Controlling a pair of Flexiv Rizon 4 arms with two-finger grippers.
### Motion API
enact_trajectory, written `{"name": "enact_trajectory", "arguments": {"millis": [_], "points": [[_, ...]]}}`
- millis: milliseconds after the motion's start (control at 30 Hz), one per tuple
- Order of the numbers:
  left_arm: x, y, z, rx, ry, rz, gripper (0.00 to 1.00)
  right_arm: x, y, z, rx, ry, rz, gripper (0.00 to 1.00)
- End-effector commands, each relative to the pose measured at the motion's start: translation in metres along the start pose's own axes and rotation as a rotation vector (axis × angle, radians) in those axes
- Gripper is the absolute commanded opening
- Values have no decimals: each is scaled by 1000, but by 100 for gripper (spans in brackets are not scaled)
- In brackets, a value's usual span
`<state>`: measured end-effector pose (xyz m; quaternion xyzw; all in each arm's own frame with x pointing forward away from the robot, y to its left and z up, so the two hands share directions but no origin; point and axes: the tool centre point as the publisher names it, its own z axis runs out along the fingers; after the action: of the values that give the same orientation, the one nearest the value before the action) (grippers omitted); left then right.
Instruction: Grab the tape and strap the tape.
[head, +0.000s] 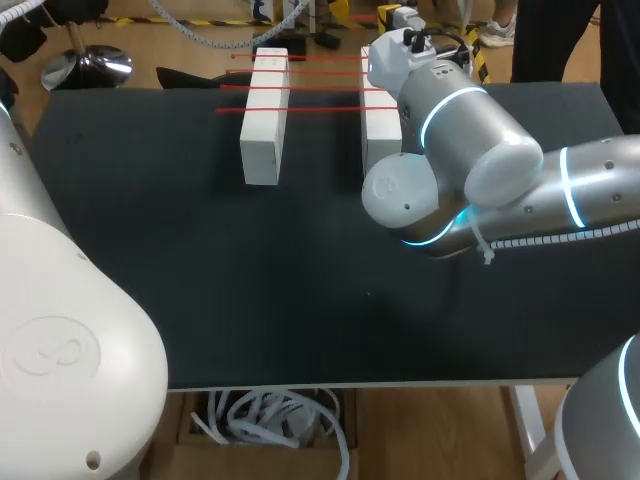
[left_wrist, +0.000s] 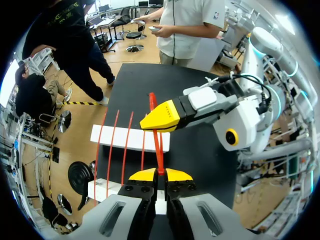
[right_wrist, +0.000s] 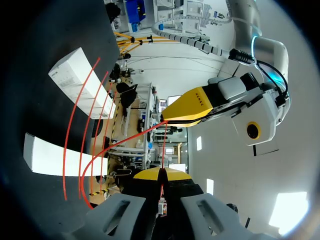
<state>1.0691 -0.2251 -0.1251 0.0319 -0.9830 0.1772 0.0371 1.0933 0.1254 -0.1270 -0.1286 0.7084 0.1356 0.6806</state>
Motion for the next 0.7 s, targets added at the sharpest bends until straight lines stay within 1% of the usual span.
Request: {"name": "enact_trajectory", "arguments": {"millis": [33, 200, 700], "points": [[0, 0, -1, -3, 0, -1, 0, -2, 6, 3, 0, -2, 3, 0], [0, 0, -1, -3, 0, -1, 0, -1, 11, 2, -10, -2, 6, 0], [0, 0, -1, -3, 0, -1, 0, 0, 13, -2, -22, 4, 7, 0]]}}
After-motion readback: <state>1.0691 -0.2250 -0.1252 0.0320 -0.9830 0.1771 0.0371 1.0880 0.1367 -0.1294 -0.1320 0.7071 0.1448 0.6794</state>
